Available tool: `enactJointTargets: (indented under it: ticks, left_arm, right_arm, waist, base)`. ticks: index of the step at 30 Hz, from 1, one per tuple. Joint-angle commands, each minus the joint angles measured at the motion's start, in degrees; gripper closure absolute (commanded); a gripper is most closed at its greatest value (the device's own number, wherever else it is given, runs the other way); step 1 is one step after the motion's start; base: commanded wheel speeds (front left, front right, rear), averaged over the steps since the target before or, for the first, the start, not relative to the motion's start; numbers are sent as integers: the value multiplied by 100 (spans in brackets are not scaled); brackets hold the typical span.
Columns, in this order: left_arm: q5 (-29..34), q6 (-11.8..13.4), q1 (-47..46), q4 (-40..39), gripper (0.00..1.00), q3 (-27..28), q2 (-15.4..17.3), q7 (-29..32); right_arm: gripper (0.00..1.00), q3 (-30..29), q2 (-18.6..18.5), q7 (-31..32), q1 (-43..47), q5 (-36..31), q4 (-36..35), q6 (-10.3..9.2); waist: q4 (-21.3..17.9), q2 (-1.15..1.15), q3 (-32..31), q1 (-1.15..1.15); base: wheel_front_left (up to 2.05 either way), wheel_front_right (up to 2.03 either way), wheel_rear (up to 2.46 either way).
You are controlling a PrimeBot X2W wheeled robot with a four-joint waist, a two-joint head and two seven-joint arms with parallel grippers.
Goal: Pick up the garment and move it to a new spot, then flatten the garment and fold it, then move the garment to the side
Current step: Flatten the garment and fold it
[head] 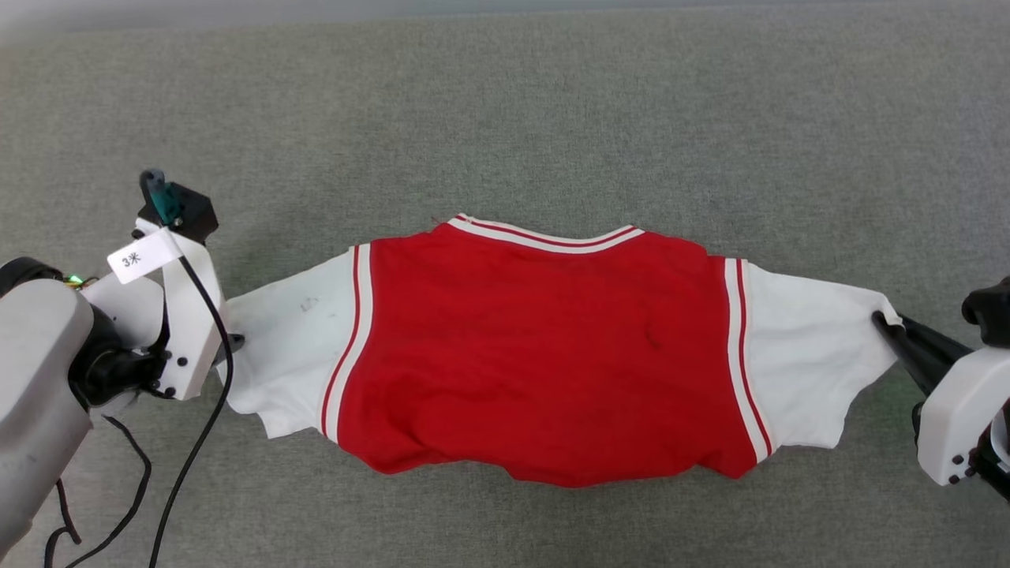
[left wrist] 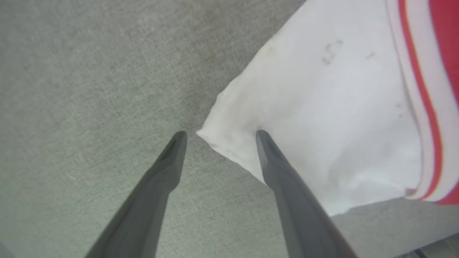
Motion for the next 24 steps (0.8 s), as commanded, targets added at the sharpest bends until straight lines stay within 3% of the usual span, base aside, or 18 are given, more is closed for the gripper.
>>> enactJointTargets:
  ticks: [1,11,13,19,24]
  left_arm:
    - [-128,1,-87,134,0,-54,-28,-93]
    - [-526,1,28,608,0,-712,-292,-191]
    - [-563,1,31,685,100,-865,-327,-181]
    - [-627,-4,-221,684,100,-1190,-263,-447]
    - [-530,-3,-458,291,100,-1307,5,-1329]
  right_arm:
    - [100,42,26,-5,-110,21,-22,-8]
    - [100,108,-36,-72,-238,79,57,-8]
    - [100,126,-43,-73,-251,94,80,-8]
    - [100,164,-89,-156,-322,98,174,-8]
    - [100,190,-171,-316,-336,131,201,-9]
  waist:
    - [-65,0,112,0]
    - [-142,0,293,0]
    - [-148,0,301,0]
    - [-97,0,139,0]
    - [-55,0,-228,0]
  base:
    - [0,0,0]
    - [0,0,0]
    - [0,0,0]
    - [0,0,0]
    - [0,0,0]
